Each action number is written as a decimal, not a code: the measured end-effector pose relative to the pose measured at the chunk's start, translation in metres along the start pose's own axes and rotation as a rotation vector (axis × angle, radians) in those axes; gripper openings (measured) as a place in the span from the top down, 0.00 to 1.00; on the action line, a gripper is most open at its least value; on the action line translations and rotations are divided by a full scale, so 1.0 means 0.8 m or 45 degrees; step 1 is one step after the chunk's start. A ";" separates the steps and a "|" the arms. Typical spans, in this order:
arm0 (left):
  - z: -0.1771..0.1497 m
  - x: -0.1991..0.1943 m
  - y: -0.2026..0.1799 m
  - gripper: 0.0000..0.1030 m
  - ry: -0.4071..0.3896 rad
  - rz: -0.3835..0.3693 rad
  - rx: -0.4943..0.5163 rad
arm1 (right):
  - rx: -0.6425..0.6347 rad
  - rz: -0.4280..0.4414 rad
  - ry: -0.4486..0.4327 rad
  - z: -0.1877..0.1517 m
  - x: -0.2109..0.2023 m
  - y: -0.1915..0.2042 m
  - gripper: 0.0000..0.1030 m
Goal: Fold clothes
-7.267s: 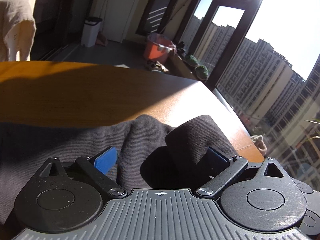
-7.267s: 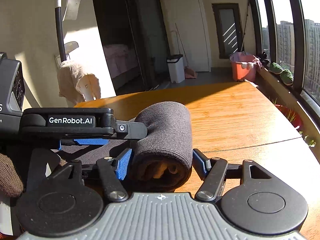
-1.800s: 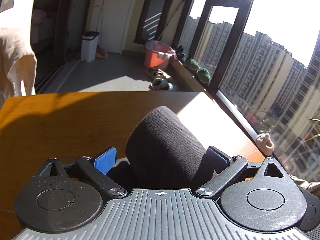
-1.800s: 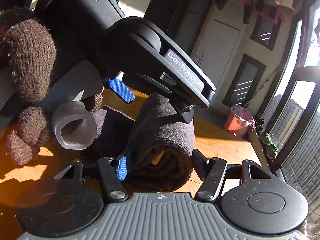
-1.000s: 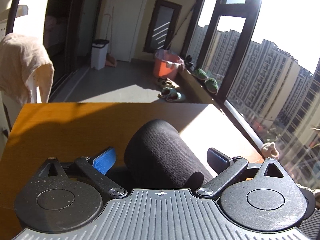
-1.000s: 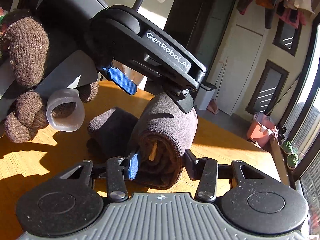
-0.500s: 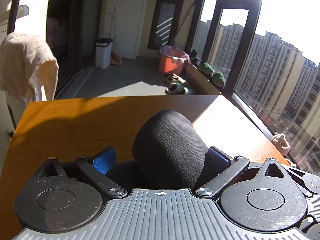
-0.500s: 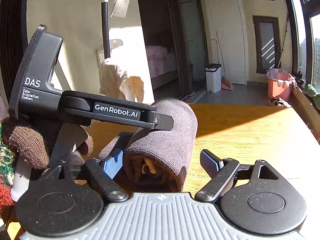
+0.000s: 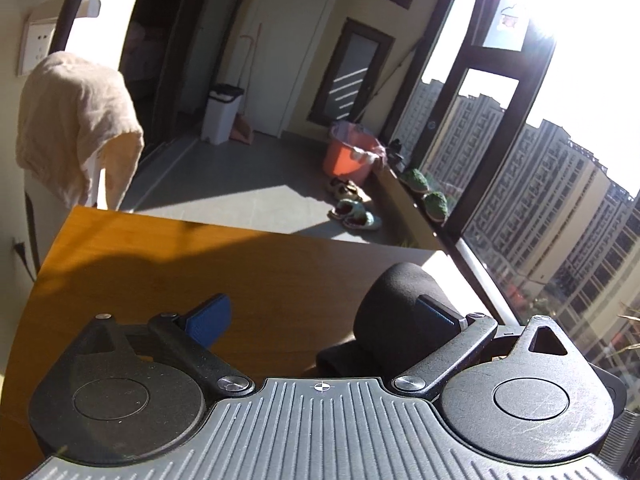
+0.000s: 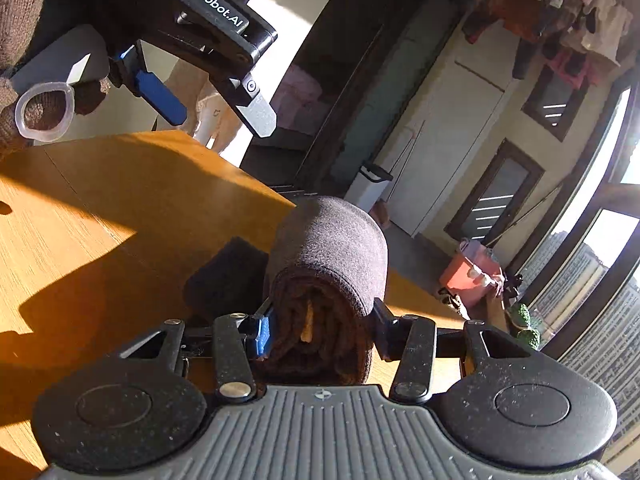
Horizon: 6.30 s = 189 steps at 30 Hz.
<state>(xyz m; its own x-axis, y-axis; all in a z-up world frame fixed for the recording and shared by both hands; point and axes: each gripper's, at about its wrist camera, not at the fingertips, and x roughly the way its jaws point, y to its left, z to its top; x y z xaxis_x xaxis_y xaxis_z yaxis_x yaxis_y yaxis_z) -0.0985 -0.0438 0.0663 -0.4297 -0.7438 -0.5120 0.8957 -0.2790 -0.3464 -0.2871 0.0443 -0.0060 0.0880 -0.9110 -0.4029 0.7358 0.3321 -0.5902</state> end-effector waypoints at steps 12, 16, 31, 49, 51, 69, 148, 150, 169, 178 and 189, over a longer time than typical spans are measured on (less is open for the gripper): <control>-0.055 0.046 -0.019 0.00 0.103 0.030 0.157 | 0.158 0.331 -0.032 0.011 -0.026 -0.013 0.13; -0.060 0.042 -0.013 0.00 0.051 0.063 0.229 | 0.494 0.408 0.002 -0.010 -0.002 -0.053 0.00; -0.045 0.062 0.014 0.00 -0.026 0.141 0.121 | 1.128 0.375 0.128 -0.057 0.069 -0.088 0.00; -0.079 0.060 0.006 0.00 -0.128 0.115 0.051 | 1.024 0.189 0.166 -0.017 0.117 -0.159 0.00; -0.079 0.062 0.008 0.00 -0.115 0.098 0.040 | 0.916 0.154 0.226 -0.006 0.147 -0.146 0.00; -0.082 0.062 0.011 0.00 -0.090 0.089 0.055 | 1.012 0.242 0.242 -0.006 0.128 -0.123 0.00; -0.072 0.067 0.012 0.00 -0.115 0.277 0.140 | 1.032 0.071 0.135 -0.005 0.124 -0.106 0.00; -0.073 0.065 0.011 0.00 -0.123 0.269 0.128 | 1.053 0.088 0.135 -0.006 0.120 -0.113 0.00; -0.073 0.066 0.021 0.00 -0.106 0.203 0.023 | 1.017 0.116 0.075 -0.001 0.101 -0.123 0.00; -0.041 0.054 0.030 0.00 -0.122 0.078 -0.044 | 0.854 0.096 0.300 0.056 0.214 -0.126 0.00; 0.000 0.116 0.039 0.00 -0.009 0.173 0.041 | 1.005 0.168 0.146 0.013 0.143 -0.142 0.00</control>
<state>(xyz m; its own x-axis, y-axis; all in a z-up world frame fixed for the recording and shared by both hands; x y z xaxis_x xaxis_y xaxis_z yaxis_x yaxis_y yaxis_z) -0.1104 -0.1212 0.0081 -0.3037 -0.7802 -0.5468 0.9487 -0.1951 -0.2487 -0.3536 -0.0999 0.0220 0.1691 -0.8316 -0.5290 0.9851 0.1253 0.1179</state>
